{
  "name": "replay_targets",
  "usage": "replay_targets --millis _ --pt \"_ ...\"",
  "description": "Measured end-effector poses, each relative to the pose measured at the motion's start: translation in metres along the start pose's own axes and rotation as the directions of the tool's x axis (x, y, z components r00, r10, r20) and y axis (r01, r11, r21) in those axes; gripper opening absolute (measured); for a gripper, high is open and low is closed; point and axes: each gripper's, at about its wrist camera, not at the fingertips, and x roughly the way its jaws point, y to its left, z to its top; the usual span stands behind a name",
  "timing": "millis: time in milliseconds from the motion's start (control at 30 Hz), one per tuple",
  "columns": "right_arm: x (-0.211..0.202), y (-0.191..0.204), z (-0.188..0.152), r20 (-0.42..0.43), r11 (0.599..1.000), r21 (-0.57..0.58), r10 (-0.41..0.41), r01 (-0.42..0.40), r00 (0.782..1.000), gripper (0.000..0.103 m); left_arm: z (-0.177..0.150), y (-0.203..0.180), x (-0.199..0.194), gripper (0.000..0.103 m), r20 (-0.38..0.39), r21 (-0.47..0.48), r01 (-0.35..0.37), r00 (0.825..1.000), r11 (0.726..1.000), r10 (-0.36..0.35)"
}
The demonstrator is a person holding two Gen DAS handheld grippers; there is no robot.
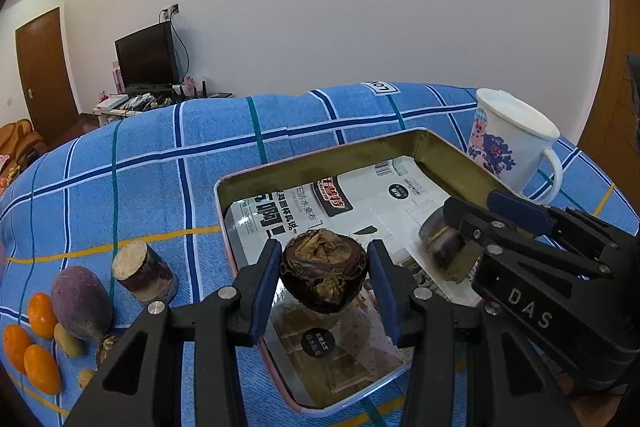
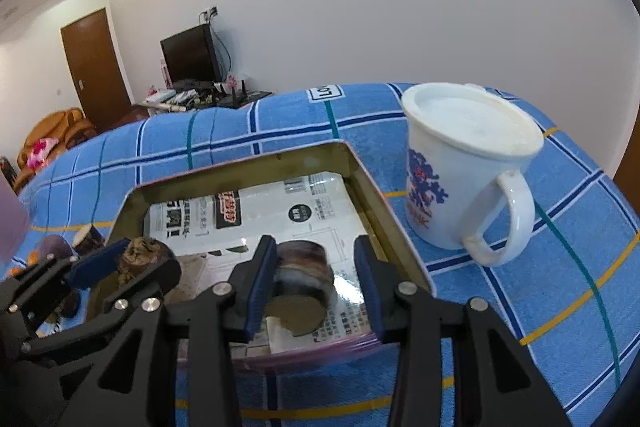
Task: Organize fruits
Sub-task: 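Carry both held items into the pink tin and open both grippers, then move both tools back over the remaining fruits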
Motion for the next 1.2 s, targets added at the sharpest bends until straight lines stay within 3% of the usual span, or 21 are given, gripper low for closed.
replay_targets --millis 67,133,200,267,367,400,667,833,1033,1200 --pt "-0.002 -0.002 0.0 0.007 1.0 0.011 -0.014 0.014 1.0 0.055 0.0 0.0 -0.001 0.046 0.007 0.001 -0.019 1.0 1.0 0.019" --pt "-0.007 -0.005 0.0 0.03 1.0 0.031 0.004 -0.005 1.0 0.069 -0.001 -0.001 -0.001 0.047 0.012 -0.002 -0.05 0.999 0.999 0.05" --pt "-0.016 -0.007 0.001 0.08 0.997 0.06 0.039 -0.044 0.996 0.098 -0.002 -0.002 -0.001 0.049 0.013 0.0 -0.048 0.999 0.999 0.048" --pt "-0.026 -0.006 0.001 0.146 0.997 0.067 0.033 -0.043 0.989 0.102 -0.003 -0.003 -0.004 0.058 0.028 0.002 -0.055 0.998 0.998 0.055" --pt "-0.037 -0.002 0.003 0.2 0.999 0.044 -0.001 -0.008 0.98 0.103 -0.007 -0.006 -0.016 0.074 0.082 0.011 -0.081 0.993 0.997 0.08" --pt "-0.038 -0.001 0.002 0.207 0.999 0.044 -0.008 -0.001 0.978 0.103 -0.009 -0.006 -0.021 0.075 0.102 0.007 -0.094 0.991 0.996 0.093" --pt "-0.05 -0.008 0.0 0.273 0.995 0.103 -0.021 -0.008 0.962 0.103 -0.014 0.007 -0.043 0.075 0.144 -0.035 -0.139 0.979 0.99 0.142" --pt "-0.059 -0.005 -0.007 0.316 0.989 0.146 -0.056 0.01 0.947 0.103 -0.022 0.021 -0.063 0.075 0.198 -0.018 -0.225 0.954 0.974 0.224" --pt "-0.068 0.013 -0.016 0.34 0.986 0.164 -0.052 -0.005 0.939 0.103 -0.039 0.064 -0.084 0.075 0.206 -0.025 -0.296 0.933 0.955 0.295" --pt "-0.077 0.037 -0.025 0.358 0.992 0.121 -0.082 0.041 0.93 0.103 -0.051 0.109 -0.099 0.075 0.193 -0.06 -0.349 0.915 0.935 0.354"
